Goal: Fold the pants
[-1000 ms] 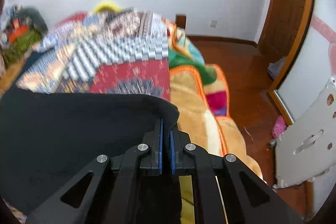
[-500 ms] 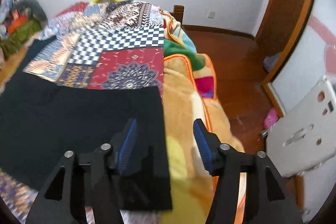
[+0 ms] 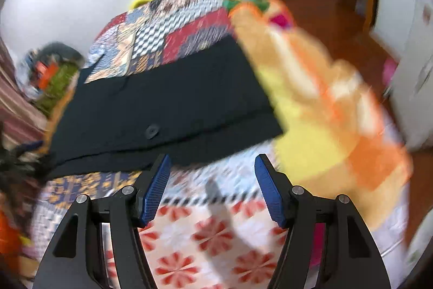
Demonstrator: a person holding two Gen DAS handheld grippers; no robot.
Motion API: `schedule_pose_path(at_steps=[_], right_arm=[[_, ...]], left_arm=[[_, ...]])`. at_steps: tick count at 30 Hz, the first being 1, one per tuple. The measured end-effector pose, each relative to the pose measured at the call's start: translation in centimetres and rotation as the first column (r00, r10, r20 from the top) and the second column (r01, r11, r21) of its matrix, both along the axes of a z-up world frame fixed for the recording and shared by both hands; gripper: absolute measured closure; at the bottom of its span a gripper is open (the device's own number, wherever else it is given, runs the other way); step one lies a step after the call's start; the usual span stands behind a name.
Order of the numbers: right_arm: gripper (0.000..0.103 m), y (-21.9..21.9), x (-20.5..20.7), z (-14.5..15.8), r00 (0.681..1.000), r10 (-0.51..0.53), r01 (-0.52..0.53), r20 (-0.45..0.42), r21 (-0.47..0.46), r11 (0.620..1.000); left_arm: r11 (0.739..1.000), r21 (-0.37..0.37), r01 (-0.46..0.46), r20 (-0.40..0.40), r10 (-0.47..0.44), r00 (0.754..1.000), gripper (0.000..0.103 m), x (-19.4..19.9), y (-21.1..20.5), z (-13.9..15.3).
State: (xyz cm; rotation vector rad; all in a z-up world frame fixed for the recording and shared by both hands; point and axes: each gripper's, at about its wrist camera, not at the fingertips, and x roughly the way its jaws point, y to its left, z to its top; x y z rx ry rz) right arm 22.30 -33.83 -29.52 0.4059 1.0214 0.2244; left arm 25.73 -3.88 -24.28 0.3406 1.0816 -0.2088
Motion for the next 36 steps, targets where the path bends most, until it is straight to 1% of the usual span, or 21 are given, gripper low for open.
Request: schedule_pose_path(at_steps=[1,2,4,5,8,10,12,15,18,19,20,21,22,23,26,29,31,32,36], right_arm=[[0.042,0.0,0.2,-0.7,1.0,0.009,-0.008,-0.027,0.044,0.999],[0.042,0.0,0.4,-1.2,0.999,0.006,-0.003,-0.044,0.073,0.997],[0.042,-0.1,1.0,-2.1,0.998,-0.014,0.019,-0.056,0.099,0.995],[0.042,-0.3,1.4,-2.4,0.998,-0.026,0.032,-0.053,0.118,0.992],[0.042,-0.5,2.2,-2.9,0.998,-0.054,0.059,-0.04,0.16,0.985],[0.042,-0.4,3.0,-3.0,0.998,-0.056,0.059,-0.022,0.165,0.985],[0.043,-0.1,3.9,-3.1,0.998,-0.07,0.069,0.001,0.149,0.986],[0.044,-0.3,4.3,-2.8,0.991,-0.123,0.117,0.049,0.115,0.987],[0.052,-0.4,5.5,-2.4,0.985,-0.155,0.15,0.08,0.073,0.986],[0.058,-0.5,6.0,-2.5,0.984,-0.16,0.155,0.08,0.068,0.986],[0.068,-0.7,6.3,-2.5,0.982,-0.169,0.164,0.082,0.067,0.984],[0.074,-0.9,6.7,-2.5,0.98,-0.181,0.176,0.082,0.063,0.982],[0.086,-1.1,7.0,-2.5,0.979,-0.188,0.184,0.083,0.059,0.981],[0.091,-1.3,7.1,-2.5,0.976,-0.198,0.194,0.089,0.053,0.98],[0.093,-1.9,6.9,-1.7,0.971,-0.203,0.199,0.123,0.047,0.979],[0.094,-1.8,6.6,-0.1,0.969,-0.177,0.177,0.171,0.018,0.984],[0.095,-1.5,6.3,1.4,0.963,-0.165,0.173,0.211,-0.021,0.985],[0.095,-1.3,6.3,2.2,0.96,-0.159,0.169,0.23,-0.026,0.985],[0.096,-0.6,5.9,6.1,0.943,-0.136,0.143,0.305,-0.002,0.99]], left_arm=[[1.0,0.007,0.012,0.006,-0.012,1.0,0.016,0.3,-1.0,0.0],[1.0,-0.013,0.025,-0.014,-0.025,1.0,0.016,0.9,-1.8,-0.1],[0.997,-0.07,0.023,-0.066,-0.028,0.997,0.016,2.4,-2.8,-0.7],[0.997,-0.074,0.038,-0.076,-0.043,0.996,0.014,2.9,-3.4,-0.9],[0.997,-0.064,0.043,-0.083,-0.048,0.995,0.011,4.3,-5.3,-1.4],[0.997,-0.059,0.054,-0.087,-0.059,0.994,0.01,4.8,-6.3,-1.7],[0.995,-0.06,0.078,-0.092,-0.084,0.992,0.009,5.3,-7.1,-1.8],[0.993,-0.047,0.111,-0.091,-0.114,0.989,0.009,5.9,-8.9,-2.4],[0.99,-0.03,0.136,-0.085,-0.138,0.987,0.008,6.3,-10.9,-3.0],[0.989,-0.032,0.145,-0.084,-0.148,0.985,0.008,6.3,-11.4,-3.0],[0.988,-0.034,0.153,-0.084,-0.155,0.984,0.008,6.4,-11.8,-3.1],[0.987,-0.035,0.159,-0.083,-0.162,0.983,0.009,6.5,-12.2,-3.1],[0.986,-0.038,0.163,-0.081,-0.166,0.983,0.009,6.6,-12.4,-3.2],[0.985,-0.045,0.164,-0.079,-0.168,0.983,0.009,6.6,-12.5,-3.1],[0.985,-0.073,0.156,-0.06,-0.161,0.985,0.009,6.3,-12.3,-2.5],[0.985,-0.106,0.138,-0.027,-0.142,0.99,0.009,5.7,-11.5,-1.2],[0.985,-0.116,0.127,0.001,-0.127,0.992,0.009,5.3,-11.0,-0.2],[0.986,-0.122,0.115,0.031,-0.112,0.993,0.009,5.0,-10.5,0.7],[0.983,-0.161,0.084,0.103,-0.068,0.992,0.009,4.1,-8.7,3.2]])
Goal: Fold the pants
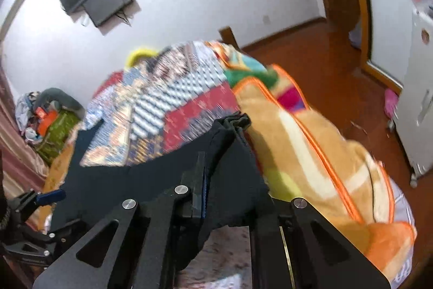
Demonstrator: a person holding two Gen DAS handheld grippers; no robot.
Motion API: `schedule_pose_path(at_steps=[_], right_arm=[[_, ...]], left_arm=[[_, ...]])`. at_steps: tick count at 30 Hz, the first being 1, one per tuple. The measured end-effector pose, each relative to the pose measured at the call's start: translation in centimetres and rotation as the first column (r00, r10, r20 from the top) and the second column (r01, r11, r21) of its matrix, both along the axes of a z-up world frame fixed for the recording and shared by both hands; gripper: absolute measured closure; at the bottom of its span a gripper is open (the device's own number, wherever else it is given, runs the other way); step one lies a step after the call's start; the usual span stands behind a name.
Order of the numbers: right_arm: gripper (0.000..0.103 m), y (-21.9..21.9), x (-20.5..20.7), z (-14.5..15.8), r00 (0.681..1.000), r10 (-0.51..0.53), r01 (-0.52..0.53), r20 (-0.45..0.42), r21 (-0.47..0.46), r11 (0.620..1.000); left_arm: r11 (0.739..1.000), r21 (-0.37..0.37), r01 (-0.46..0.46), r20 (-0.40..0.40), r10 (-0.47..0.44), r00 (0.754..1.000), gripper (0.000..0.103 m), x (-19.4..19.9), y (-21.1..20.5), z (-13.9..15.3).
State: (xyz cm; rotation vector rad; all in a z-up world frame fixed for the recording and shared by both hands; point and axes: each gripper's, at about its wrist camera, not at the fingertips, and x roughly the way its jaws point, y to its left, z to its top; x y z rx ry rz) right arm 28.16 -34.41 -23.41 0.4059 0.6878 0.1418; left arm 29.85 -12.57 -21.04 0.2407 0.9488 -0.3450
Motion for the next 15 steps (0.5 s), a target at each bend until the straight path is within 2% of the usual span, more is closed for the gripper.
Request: schedule_pose_path(at_steps=[7,11,15], right_arm=[[0.096,3.0,-0.8,6.0,0.988,0.091,-0.091,0.127,-0.006,0.996],[0.096,5.3,-0.9,9.1,0.972,0.149,-0.152,0.182,0.003,0.988],[0.096,8.1,-1.0,10.7,0.955,0.199,-0.197,0.22,-0.029,0.98]], left_arm=[[0.992,-0.088,-0.09,0.109,0.099,0.989,0.009,-1.8,5.3,5.2],[0.981,-0.131,-0.14,0.145,0.159,0.977,0.009,-3.0,8.6,7.1],[0.962,-0.184,-0.203,0.153,0.232,0.961,0.008,-4.1,12.5,8.2]])
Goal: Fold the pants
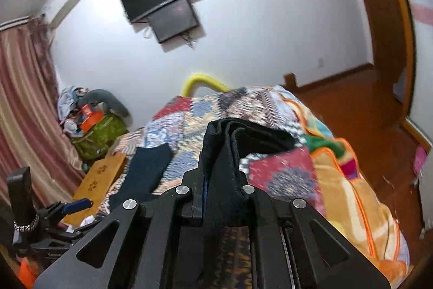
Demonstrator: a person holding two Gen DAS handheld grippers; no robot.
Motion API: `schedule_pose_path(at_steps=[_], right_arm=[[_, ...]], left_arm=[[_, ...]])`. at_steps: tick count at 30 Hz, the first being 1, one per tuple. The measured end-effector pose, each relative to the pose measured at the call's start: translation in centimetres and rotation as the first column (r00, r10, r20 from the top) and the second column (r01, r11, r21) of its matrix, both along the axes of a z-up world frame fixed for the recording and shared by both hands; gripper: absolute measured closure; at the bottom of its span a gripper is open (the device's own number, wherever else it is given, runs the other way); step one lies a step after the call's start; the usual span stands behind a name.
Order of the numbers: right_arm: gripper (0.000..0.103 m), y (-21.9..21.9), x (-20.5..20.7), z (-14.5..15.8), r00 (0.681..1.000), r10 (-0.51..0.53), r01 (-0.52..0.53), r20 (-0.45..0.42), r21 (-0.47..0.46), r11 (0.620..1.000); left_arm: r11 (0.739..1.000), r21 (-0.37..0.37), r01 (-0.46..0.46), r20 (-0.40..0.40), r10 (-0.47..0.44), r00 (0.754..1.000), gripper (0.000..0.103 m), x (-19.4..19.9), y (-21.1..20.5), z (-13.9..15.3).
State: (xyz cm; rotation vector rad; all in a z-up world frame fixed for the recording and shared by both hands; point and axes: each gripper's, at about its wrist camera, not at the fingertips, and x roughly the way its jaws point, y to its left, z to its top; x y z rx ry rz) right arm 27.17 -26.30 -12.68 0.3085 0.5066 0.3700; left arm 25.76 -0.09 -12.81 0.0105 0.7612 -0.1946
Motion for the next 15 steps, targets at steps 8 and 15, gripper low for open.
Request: schedule_pose_path(at_steps=[8,15], right_arm=[[0.096,6.3,-0.1,1.7,0.991,0.127,-0.125,0.037,-0.054,0.991],[0.096,12.5,-0.3,0.8,0.962,0.274,-0.273,0.007,-0.064,0.96]], left_arm=[[0.992,-0.031,-0.121,0.021,0.121,0.992,0.007,-2.8,7.0,0.5],[0.974,-0.059,-0.218,0.029,0.22,0.975,0.007,-5.1,12.3,0.3]])
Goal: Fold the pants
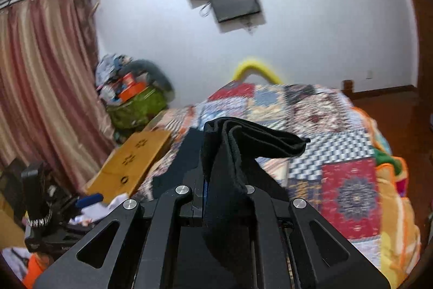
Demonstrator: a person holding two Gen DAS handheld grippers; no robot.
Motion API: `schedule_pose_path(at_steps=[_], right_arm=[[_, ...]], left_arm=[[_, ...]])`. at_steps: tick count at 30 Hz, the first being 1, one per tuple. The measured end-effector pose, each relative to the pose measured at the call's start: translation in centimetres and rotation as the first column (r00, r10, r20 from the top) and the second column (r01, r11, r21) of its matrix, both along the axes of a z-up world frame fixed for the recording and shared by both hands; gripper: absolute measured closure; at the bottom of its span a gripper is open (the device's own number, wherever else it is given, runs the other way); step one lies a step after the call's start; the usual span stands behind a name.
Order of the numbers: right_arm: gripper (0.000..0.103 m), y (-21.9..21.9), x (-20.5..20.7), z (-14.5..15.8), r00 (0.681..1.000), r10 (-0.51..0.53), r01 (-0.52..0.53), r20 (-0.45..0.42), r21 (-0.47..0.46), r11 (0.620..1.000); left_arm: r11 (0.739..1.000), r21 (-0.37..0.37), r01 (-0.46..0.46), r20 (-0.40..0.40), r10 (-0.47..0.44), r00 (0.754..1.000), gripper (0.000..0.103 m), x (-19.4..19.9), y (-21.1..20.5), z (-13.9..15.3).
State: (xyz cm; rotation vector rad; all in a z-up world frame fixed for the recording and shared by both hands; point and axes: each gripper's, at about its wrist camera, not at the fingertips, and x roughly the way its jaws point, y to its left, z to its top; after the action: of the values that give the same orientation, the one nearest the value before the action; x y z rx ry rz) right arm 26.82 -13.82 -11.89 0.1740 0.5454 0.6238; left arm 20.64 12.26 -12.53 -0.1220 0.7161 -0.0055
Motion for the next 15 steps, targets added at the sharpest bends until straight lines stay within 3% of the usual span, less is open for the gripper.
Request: schedule_pose_path(at_steps=[5,9,15], right_arm=[[0.096,5.6,-1.2,-3.8,0.986,0.143,-0.15,-0.088,-0.078,0.986],[0.096,9.5,-2.3,-8.9,0.94,0.266,-0.302,-0.215,-0.156,0.941],[0.089,11.2,-2.8,-13.7,0.891,0.289,-0.383,-0.349,-0.238,0.892]], left_arm=[[0.997,-0.012,-0.075,-0.007,0.075,0.997,0.007,-1.1,3.4,-0.4],[0.994,-0.025,-0.109,-0.026,0.109,0.994,0.007,-1.8,4.8,-1.0],[0.992,-0.017,-0.124,-0.042,0.123,0.991,0.007,-1.9,5.3,-1.5]])
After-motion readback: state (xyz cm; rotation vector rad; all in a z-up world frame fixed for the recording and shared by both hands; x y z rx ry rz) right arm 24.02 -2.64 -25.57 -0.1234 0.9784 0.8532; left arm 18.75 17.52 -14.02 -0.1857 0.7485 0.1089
